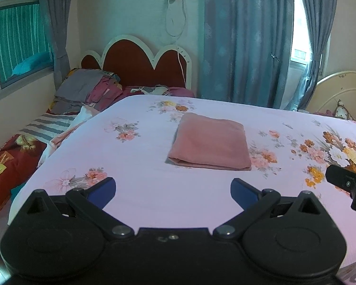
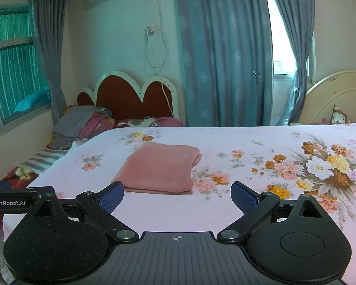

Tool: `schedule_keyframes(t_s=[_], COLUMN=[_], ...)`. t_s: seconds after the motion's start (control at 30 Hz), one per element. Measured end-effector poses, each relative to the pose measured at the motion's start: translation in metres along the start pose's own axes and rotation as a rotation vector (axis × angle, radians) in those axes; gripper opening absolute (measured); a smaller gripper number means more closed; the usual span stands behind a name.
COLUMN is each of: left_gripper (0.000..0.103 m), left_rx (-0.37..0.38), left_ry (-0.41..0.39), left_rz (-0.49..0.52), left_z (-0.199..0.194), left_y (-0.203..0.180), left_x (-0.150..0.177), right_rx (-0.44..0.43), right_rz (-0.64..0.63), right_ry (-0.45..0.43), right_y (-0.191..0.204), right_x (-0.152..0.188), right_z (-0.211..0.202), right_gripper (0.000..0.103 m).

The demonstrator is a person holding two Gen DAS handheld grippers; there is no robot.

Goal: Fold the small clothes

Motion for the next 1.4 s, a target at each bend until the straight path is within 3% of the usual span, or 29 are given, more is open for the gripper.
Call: schedule_keyframes(t_s=[1.4], left_gripper=[0.103], left_rx=[-0.013], left_ry=[0.039], left_rz=[0.002], left_z=[0.029], left_y=[0.012], left_x=[-0.008], right_rx=[-0.031], right_rz=[-0.008], right_ry=[0.032], right_y=[0.015], right_x=[0.0], right_z=[0.029], right_gripper=[0.096])
Point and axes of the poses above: each gripper's, at about its wrist camera, not at the fingertips, and z roughly the way its jaws point, y to its left, x to its underside, the point moved 6 cm from there along z, roughly the way its jaws point, and after that the axes turned 13 degrees about -z, right-handed, at the moved point
